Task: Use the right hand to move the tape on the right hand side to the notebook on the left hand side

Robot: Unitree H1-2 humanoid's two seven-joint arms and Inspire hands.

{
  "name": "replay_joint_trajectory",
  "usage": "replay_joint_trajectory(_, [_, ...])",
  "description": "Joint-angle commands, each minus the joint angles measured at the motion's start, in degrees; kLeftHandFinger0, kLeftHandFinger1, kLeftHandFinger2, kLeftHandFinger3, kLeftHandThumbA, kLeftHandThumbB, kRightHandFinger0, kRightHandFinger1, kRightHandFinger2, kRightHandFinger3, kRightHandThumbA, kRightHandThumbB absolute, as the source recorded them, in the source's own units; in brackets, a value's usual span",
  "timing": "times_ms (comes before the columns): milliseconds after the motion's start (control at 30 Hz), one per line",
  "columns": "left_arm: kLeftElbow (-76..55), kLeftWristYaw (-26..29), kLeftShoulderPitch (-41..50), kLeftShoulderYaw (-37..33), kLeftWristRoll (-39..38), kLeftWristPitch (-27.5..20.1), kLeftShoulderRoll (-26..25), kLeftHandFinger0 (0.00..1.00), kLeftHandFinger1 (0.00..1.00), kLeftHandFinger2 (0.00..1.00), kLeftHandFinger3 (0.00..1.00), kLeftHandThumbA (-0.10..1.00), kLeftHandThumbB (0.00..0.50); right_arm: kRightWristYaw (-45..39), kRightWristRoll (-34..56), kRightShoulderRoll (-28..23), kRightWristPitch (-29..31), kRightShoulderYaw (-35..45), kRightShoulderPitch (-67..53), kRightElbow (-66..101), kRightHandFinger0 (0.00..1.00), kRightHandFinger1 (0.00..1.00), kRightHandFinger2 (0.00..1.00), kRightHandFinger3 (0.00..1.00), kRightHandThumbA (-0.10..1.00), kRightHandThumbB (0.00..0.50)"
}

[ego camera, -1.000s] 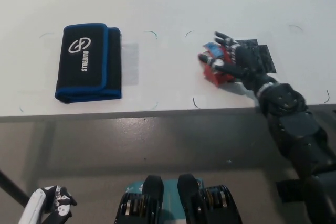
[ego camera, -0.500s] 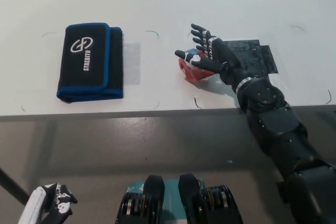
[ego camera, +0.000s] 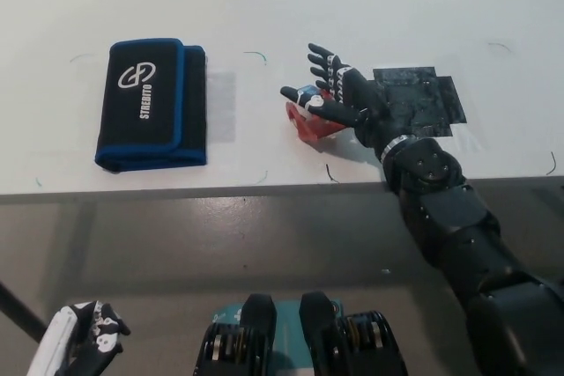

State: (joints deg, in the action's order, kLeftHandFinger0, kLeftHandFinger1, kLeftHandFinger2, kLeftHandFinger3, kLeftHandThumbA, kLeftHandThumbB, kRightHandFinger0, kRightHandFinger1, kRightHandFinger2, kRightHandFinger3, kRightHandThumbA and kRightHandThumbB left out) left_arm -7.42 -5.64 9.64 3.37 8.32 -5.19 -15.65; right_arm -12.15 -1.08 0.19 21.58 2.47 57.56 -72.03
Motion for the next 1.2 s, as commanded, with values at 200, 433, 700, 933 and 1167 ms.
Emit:
replay_joint_trajectory(200, [-2.71, -0.45, -1.44, 0.3, 0.86, 0.78, -1.81, 0.19, 0.17, 0.25, 0.44, 0.34, 0.0, 1.44, 0.96, 3.13, 3.74, -0.39, 3.88, -1.92, 1.0, 1.0, 1.0, 1.0, 1.0, 0.421])
replay_joint_trajectory(433, [-2.74, -1.01, -2.14, 0.14, 0.12, 0.95, -1.81, 0.19, 0.17, 0.26, 0.44, 0.36, 0.0, 2.64, 0.8, 3.82, 3.25, -0.31, 2.86, -4.65, 1.0, 1.0, 1.0, 1.0, 1.0, 0.419])
replay_joint_trajectory(700, [-2.87, -1.22, -2.7, -0.19, 0.19, 1.27, -1.75, 0.21, 0.18, 0.26, 0.45, 0.35, 0.0, 2.61, 1.01, 5.16, 3.5, -0.33, 2.61, -6.21, 1.0, 1.0, 1.0, 1.0, 1.0, 0.387])
replay_joint_trajectory(933, [-3.15, -1.32, -2.35, -0.12, -0.05, 1.52, -1.87, 0.22, 0.18, 0.26, 0.45, 0.34, 0.0, 2.16, 0.52, 5.78, 3.77, -0.93, 2.72, -6.32, 1.0, 1.0, 1.0, 1.0, 1.0, 0.409])
replay_joint_trajectory(1167, [-3.02, -1.46, -2.5, -0.3, -0.16, 1.81, -1.74, 0.21, 0.18, 0.26, 0.44, 0.34, 0.0, 2.45, -0.11, 3.79, 5.12, -1.62, 2.99, -5.32, 1.0, 1.0, 1.0, 1.0, 1.0, 0.408])
